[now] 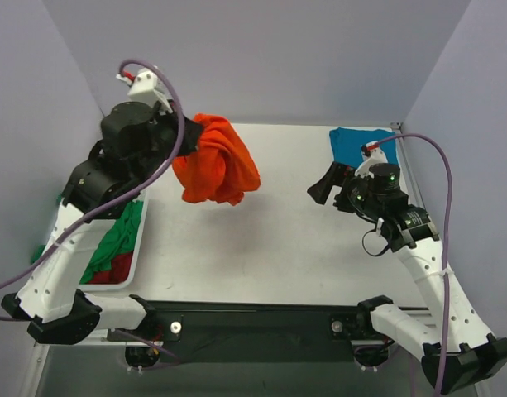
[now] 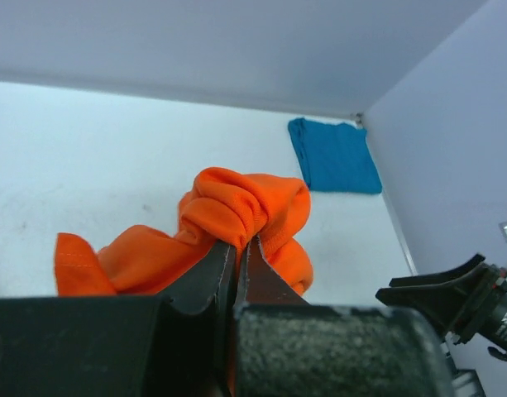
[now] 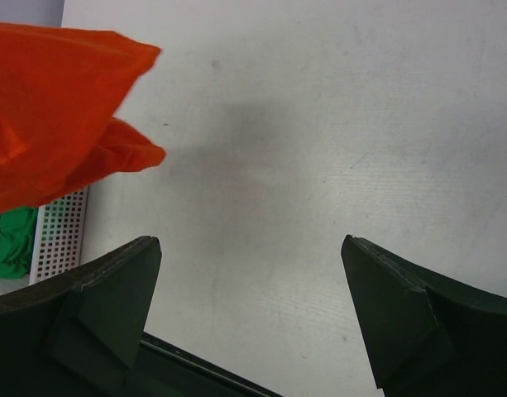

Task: Fold and stack the t-shirts
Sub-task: Move the tshirt to the center of the board

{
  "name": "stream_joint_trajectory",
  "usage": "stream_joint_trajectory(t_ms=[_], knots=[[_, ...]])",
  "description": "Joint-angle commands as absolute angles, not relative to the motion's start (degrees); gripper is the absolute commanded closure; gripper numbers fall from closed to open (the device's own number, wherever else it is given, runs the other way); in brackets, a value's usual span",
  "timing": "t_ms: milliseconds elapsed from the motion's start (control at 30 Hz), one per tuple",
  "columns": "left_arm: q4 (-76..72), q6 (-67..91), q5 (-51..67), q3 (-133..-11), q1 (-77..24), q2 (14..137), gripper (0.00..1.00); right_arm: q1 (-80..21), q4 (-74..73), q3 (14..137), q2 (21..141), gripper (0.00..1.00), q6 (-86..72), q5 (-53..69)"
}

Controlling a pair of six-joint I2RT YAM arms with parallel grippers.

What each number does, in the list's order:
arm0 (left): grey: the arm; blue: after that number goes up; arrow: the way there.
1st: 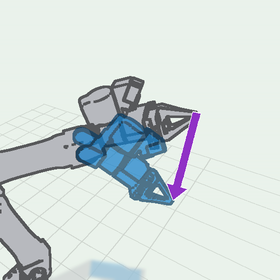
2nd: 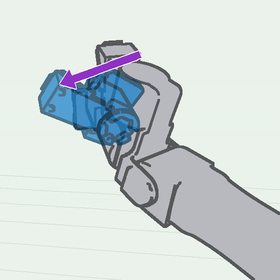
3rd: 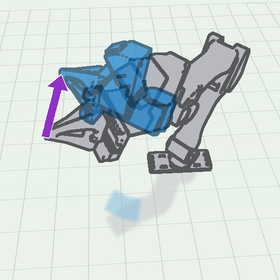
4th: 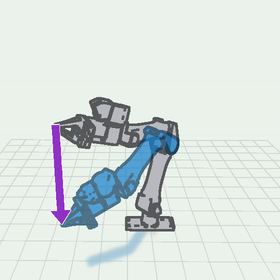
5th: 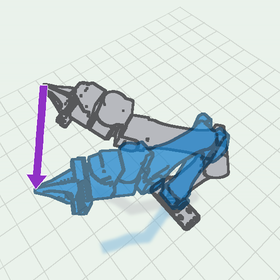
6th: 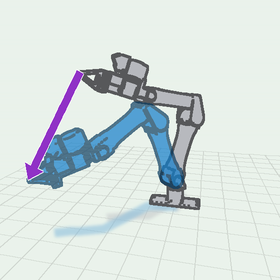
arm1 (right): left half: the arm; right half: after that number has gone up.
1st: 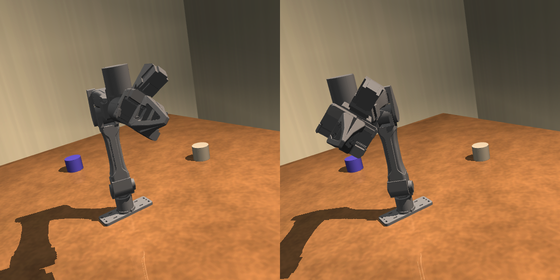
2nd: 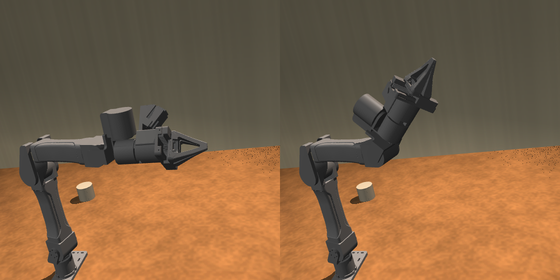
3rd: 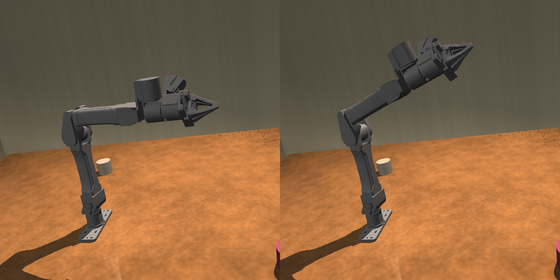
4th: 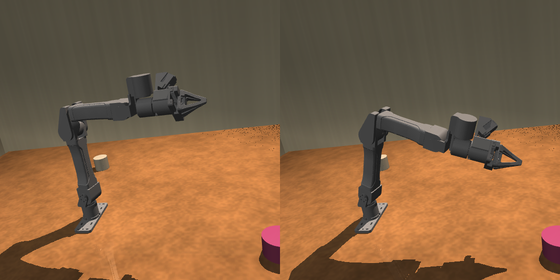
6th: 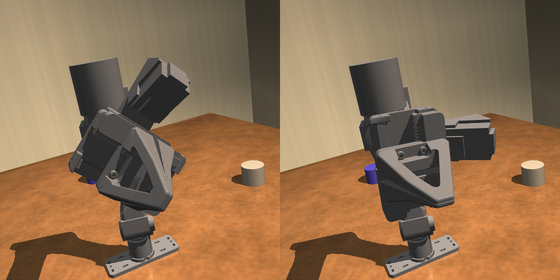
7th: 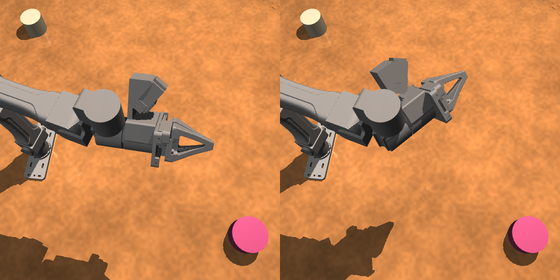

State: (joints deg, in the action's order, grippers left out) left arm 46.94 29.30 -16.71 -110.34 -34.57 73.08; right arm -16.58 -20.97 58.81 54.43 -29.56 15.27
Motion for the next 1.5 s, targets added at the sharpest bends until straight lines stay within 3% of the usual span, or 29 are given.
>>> stream_joint_trajectory(t_ms=[0, 33, 100, 133, 167, 267, 533, 633, 833, 1067, 1267, 1467], knots=[[40.8, 29.53, -19.52, -106.89, -37.09, 75.58, 1.0, -18.1, -21.27, 60.21, 54.84, 0.03, -28.04, 15.03], [40.09, 30.14, -18.73, -103.48, -37.0, 76.19, 0.98, -18.54, -21.18, 59.77, 54.84, 0.03, -27.86, 14.77], [38.94, 31.02, -15.48, -101.43, -36.48, 79.52, 0.8, -19.59, -20.66, 58.19, 54.76, 0.03, -27.16, 13.36], [38.94, 31.72, -14.08, -100.73, -35.0, 80.76, 0.56, -20.82, -20.39, 57.57, 54.84, 0.03, -26.72, 12.92], [38.59, 32.34, -10.15, -99.16, -34.11, 81.9, 0.44, -21.61, -19.69, 56.87, 55.19, 0.04, -26.46, 11.27], [36.05, 34.89, -4.4, -92.42, -31.03, 82.8, 0.33, -25.57, -17.85, 53.88, 56.85, 0.04, -25.05, 8.36], [27.26, 41.82, -5.71, -65.69, -31.02, 72.7, 0.37, -37.43, -8.99, 48.7, 69.94, 0.17, -20.22, -7.0], [23.56, 45.16, -6.33, -54.25, -31.72, 70.32, 0.42, -38.41, -6.69, 49.13, 79.06, 0.21, -19.25, -9.22], [17.5, 48.07, -7.03, -41.42, -34.45, 70.49, 0.45, -40.42, -2.3, 47.29, 84.99, 0.24, -20.39, -10.81], [13.37, 47.03, -6.94, -38.15, -36.65, 68.29, 0.45, -49.65, -0.53, 47.19, 87.09, 0.27, -20.3, -17.92], [14.85, 43.51, -7.91, -40.69, -39.45, 71.89, 0.54, -52.38, -1.32, 51.94, 94.03, 0.37, -21.35, -21.87], [13.1, 42.19, -9.58, -41.31, -42.1, 76.37, 0.55, -52.38, -0.88, 54.23, 98.52, 0.5, -23.11, -26.8]])
